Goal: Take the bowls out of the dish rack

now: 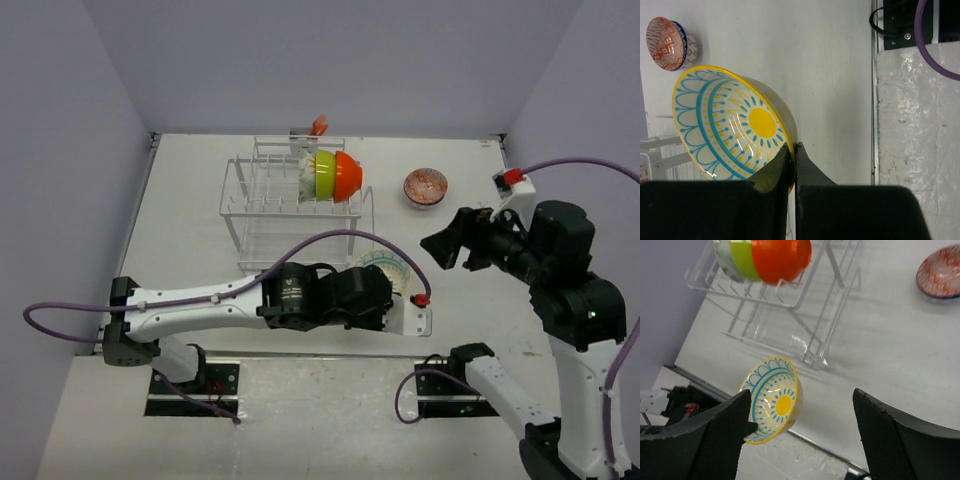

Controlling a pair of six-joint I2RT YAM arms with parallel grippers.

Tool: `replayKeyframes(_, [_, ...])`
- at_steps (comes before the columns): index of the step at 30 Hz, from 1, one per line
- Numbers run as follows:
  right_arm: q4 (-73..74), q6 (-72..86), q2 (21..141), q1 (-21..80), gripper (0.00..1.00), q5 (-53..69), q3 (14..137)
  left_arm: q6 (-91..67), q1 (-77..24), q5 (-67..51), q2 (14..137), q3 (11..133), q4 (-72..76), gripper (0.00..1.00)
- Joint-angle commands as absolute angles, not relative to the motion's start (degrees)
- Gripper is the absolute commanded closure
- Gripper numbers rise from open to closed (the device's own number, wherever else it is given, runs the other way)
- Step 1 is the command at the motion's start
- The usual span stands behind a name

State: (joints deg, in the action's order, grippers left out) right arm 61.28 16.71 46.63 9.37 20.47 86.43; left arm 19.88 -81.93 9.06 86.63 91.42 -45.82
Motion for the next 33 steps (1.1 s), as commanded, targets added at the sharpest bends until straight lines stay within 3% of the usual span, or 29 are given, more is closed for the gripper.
replayKeyframes(1, [65.1, 15.0, 47.9, 12.8, 0.19, 18.7, 79.6, 24.5, -84.7, 14.0, 87.0, 91.7, -44.6, 1.0])
replayKeyframes(10, [62.1, 17.0, 52.2, 28.2, 0.34, 12.8, 65.6, 25.4, -86.4, 13.8, 90.3, 92.4, -45.0, 1.0])
replayKeyframes(13, [61.4, 17.5, 53.2, 30.1, 0.55, 10.6, 64.1, 25.3, -86.4, 14.3, 89.8, 92.2, -45.0, 1.0])
replayKeyframes(14, [61.0, 17.8, 53.3, 30.2, 0.72, 9.6, 63.8, 25.2, -86.4, 14.8, 89.7, 92.0, -44.9, 1.0])
replayKeyframes(17, [59.1, 18.7, 53.2, 30.2, 1.0, 8.4, 63.5, 24.8, -86.4, 16.1, 88.5, 91.4, -44.5, 1.0])
replayKeyframes(18, [57.3, 19.0, 52.8, 30.2, 1.0, 7.7, 63.5, 24.5, -86.4, 17.0, 88.1, 91.1, -44.1, 1.0])
replayKeyframes(19, [56.3, 19.4, 52.6, 30.1, 1.0, 6.7, 63.3, 23.9, -86.4, 20.7, 87.2, 90.2, -42.7, 0.91])
replayKeyframes(21, [53.2, 20.7, 52.0, 30.1, 1.0, 2.8, 62.8, 22.9, -86.4, 26.0, 85.8, 88.5, -39.7, 0.56])
replayKeyframes(22, [52.4, 21.4, 51.9, 29.9, 1.0, 1.2, 62.6, 22.0, -86.4, 29.3, 84.3, 87.5, -37.5, 0.02])
replayKeyframes(26, [47.1, 23.7, 51.2, 22.7, 1.0, -0.3, 61.4, 18.4, -86.4, 34.9, 79.8, 87.6, -33.2, 0.0])
replayKeyframes(30, [37.5, 25.9, 49.4, 5.9, 1.0, 3.5, 55.8, 11.5, -83.0, 45.4, 73.9, 89.2, -27.6, 0.0])
replayKeyframes(33, [30.1, 28.6, 51.6, -3.3, 1.0, 7.4, 51.7, -7.5, -57.6, 34.6, 70.2, 96.3, -32.0, 0.0])
